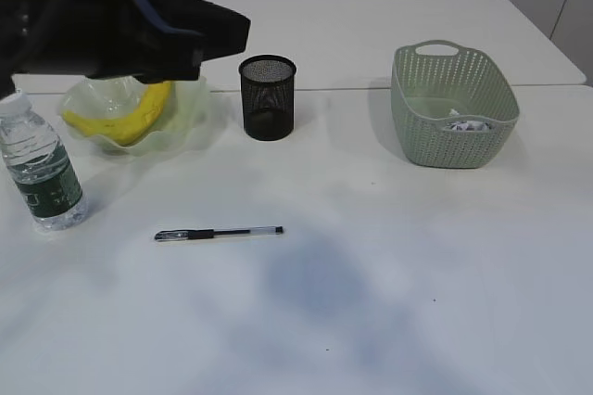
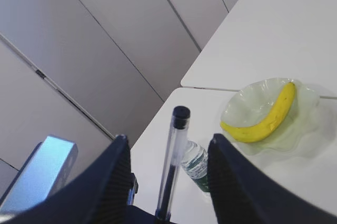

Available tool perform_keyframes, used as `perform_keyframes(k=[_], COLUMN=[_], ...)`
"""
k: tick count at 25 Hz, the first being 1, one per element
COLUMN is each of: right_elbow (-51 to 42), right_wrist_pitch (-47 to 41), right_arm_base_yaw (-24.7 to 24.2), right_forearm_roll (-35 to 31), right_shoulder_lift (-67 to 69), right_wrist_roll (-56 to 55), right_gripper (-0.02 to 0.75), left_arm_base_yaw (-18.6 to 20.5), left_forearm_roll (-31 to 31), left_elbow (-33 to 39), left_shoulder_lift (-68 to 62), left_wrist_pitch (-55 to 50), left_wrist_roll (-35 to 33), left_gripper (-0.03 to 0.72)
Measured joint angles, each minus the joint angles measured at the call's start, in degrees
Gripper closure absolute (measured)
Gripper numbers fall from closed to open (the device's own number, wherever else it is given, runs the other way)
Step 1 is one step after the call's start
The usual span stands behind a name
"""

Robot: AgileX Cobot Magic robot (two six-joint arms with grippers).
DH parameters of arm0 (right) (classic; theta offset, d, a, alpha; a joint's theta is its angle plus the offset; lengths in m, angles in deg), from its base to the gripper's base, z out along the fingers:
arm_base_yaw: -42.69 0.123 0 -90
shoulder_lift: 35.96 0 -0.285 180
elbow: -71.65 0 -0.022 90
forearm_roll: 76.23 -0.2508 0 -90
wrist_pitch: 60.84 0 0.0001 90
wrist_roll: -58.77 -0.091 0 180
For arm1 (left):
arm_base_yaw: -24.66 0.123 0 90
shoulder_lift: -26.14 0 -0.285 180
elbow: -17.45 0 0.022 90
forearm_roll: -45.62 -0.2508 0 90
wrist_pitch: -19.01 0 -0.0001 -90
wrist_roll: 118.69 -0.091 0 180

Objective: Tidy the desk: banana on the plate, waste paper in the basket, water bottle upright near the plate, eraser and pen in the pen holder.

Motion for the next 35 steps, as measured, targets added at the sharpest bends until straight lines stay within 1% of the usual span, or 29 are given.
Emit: perform_keyframes(k=[5, 11, 14, 17, 19, 21, 25, 30, 32, 35], right_elbow=[0.0, 0.0, 0.0, 0.0, 0.0, 0.0, 0.0, 0.0, 0.0, 0.0], right_wrist_pitch=[-1.3, -9.1, -13.3, -19.1, -23.3, -27.6, -32.5, -34.3, -35.3, -36.9], right_arm_base_yaw=[-0.3, -3.9, -4.4, -4.4, -4.4, -4.4, -4.4, -4.4, -4.4, -4.4], right_forearm_roll=[0.8, 2.0, 6.4, 13.3, 18.3, 21.4, 22.8, 22.9, 21.4, 17.3], right_shoulder_lift=[-1.7, -2.6, -4.2, -5.9, -6.4, -6.4, -6.4, -6.7, -6.8, -6.8], right_wrist_roll=[0.0, -1.8, -2.0, -2.0, -2.0, -1.0, 5.1, 17.1, 24.5, 36.0], right_gripper=[0.382, 0.382, 0.382, 0.382, 0.382, 0.382, 0.382, 0.382, 0.383, 0.384], left_arm_base_yaw=[0.0, 0.0, 0.0, 0.0, 0.0, 0.0, 0.0, 0.0, 0.0, 0.0], left_forearm_roll=[0.7, 2.9, 3.3, 3.1, 2.4, 1.1, -1.8, -5.8, -7.3, -9.5], left_elbow=[0.0, 0.0, 0.0, 0.0, 0.0, 0.0, 0.0, 0.0, 0.0, 0.0], left_shoulder_lift=[1.8, 2.5, 2.5, 2.5, 2.5, 2.5, 2.5, 2.5, 2.5, 2.5], left_wrist_pitch=[0.0, -2.3, -4.5, -7.1, -9.5, -12.2, -17.2, -23.2, -25.2, -27.0], left_wrist_roll=[0.0, -0.1, -0.1, -0.1, -0.1, -0.1, -0.1, -0.1, -0.1, -0.1], left_gripper=[0.650, 0.650, 0.650, 0.650, 0.650, 0.650, 0.650, 0.650, 0.650, 0.650])
